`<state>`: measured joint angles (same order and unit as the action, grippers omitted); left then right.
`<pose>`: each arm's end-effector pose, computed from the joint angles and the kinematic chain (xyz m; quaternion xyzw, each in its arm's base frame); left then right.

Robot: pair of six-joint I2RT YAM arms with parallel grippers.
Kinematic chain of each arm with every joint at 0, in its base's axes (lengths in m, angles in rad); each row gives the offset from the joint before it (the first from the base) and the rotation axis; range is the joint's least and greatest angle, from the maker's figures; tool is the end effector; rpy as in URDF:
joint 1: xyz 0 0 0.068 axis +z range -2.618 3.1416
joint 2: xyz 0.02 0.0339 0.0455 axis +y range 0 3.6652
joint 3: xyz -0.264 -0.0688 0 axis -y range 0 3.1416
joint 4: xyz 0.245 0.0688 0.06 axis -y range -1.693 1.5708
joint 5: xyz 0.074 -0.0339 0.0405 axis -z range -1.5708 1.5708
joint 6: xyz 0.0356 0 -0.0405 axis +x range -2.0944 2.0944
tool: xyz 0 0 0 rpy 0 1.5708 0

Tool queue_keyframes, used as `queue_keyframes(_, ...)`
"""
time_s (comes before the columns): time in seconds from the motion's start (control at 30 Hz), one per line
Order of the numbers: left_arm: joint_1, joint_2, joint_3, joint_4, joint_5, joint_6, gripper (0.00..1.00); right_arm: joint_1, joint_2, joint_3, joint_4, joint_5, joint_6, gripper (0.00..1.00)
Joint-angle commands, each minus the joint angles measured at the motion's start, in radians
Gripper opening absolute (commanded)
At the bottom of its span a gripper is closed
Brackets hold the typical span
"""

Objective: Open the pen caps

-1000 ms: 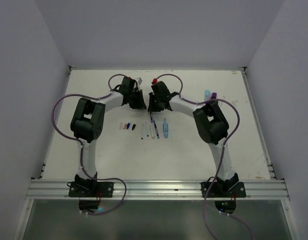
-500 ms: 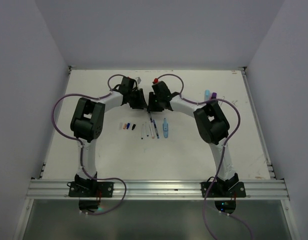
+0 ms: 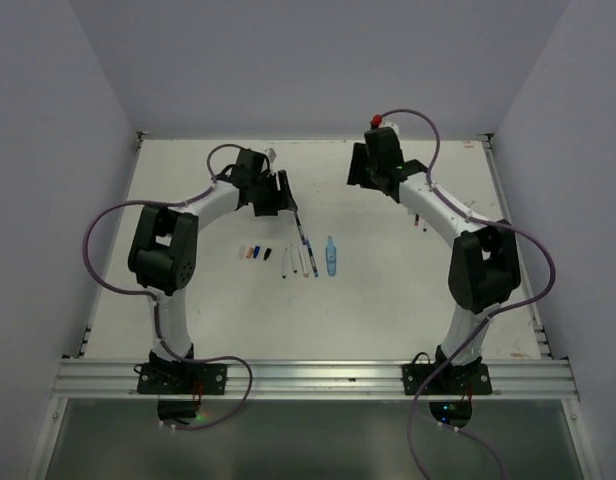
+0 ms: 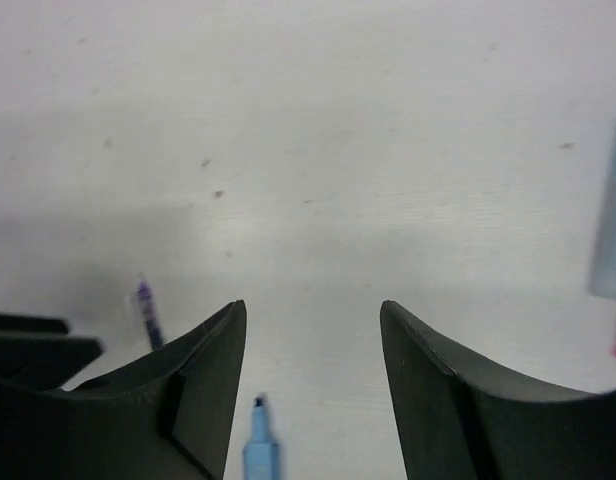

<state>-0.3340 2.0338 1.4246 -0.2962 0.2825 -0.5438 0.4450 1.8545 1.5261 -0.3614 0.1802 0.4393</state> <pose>0.4124 -0.1536 0.1736 -0.0523 0.9354 -0.2579 0.2362 0.3902 0.1790 0.2753 0.0358 0.9010 0.1081 0.4186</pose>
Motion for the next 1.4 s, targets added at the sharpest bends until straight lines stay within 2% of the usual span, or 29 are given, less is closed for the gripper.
queue_keyframes(0.0,0.01,-0.161,0.002,0.003,-0.005,-0.024,0.68,-0.123,-0.011,-0.034,-0.091,0.099,-0.053,0.6)
queue_keyframes(0.2,0.01,-0.372,-0.088,0.034,-0.054,0.005,0.91,-0.267,0.06,-0.009,-0.111,0.073,-0.059,0.59)
queue_keyframes(0.23,0.01,-0.424,-0.119,0.034,-0.066,0.018,0.97,-0.285,0.089,-0.001,-0.111,0.064,-0.062,0.58)
queue_keyframes(0.3,0.01,-0.475,-0.15,0.034,-0.078,0.034,1.0,-0.299,0.119,0.023,-0.116,0.059,-0.066,0.56)
queue_keyframes(0.5,0.01,-0.648,-0.277,0.02,-0.117,0.085,1.0,-0.335,0.199,0.089,-0.125,0.053,-0.074,0.48)
queue_keyframes(0.73,0.01,-0.787,-0.401,0.009,-0.135,0.113,1.0,-0.358,0.274,0.132,-0.142,0.064,-0.088,0.47)
queue_keyframes(1.07,0.01,-0.808,-0.438,0.006,-0.141,0.111,1.0,-0.361,0.328,0.143,-0.149,0.007,-0.108,0.44)
queue_keyframes(1.17,0.01,-0.807,-0.44,0.015,-0.137,0.107,1.0,-0.361,0.337,0.137,-0.145,-0.002,-0.119,0.39)
queue_keyframes(1.23,0.01,-0.808,-0.444,0.028,-0.125,0.102,1.0,-0.359,0.347,0.137,-0.145,-0.01,-0.125,0.32)
queue_keyframes(1.27,0.01,-0.808,-0.447,0.031,-0.12,0.099,1.0,-0.358,0.35,0.137,-0.148,-0.018,-0.126,0.23)
queue_keyframes(1.33,0.01,-0.807,-0.452,0.046,-0.1,0.09,1.0,-0.348,0.345,0.131,-0.157,-0.03,-0.136,0.15)
queue_keyframes(1.37,0.01,-0.807,-0.452,0.051,-0.092,0.087,1.0,-0.341,0.333,0.118,-0.14,-0.044,-0.14,0.07)
